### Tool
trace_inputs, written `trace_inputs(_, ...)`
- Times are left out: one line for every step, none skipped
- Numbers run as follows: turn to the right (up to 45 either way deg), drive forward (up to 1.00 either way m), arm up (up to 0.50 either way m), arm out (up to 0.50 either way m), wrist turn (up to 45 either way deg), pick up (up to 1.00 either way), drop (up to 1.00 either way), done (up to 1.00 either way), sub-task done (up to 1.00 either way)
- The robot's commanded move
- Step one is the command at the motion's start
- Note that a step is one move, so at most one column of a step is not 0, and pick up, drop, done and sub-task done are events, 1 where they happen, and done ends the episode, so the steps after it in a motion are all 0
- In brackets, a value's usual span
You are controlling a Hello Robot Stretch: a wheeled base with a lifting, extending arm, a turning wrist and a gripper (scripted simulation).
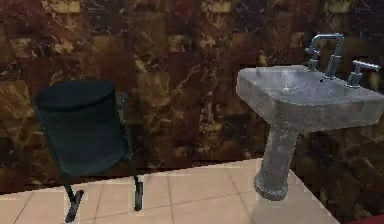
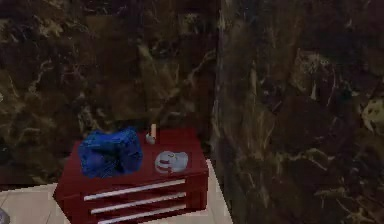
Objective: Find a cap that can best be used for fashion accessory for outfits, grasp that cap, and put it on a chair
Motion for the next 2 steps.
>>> trace_inputs(45.0, 0.00, 0.00, 0.00, 0.0, 0.00, 0.00, 0.00, 0.00)
trace_inputs(33.0, 0.00, 0.00, 0.00, 0.0, 0.00, 0.00, 0.00, 0.00)
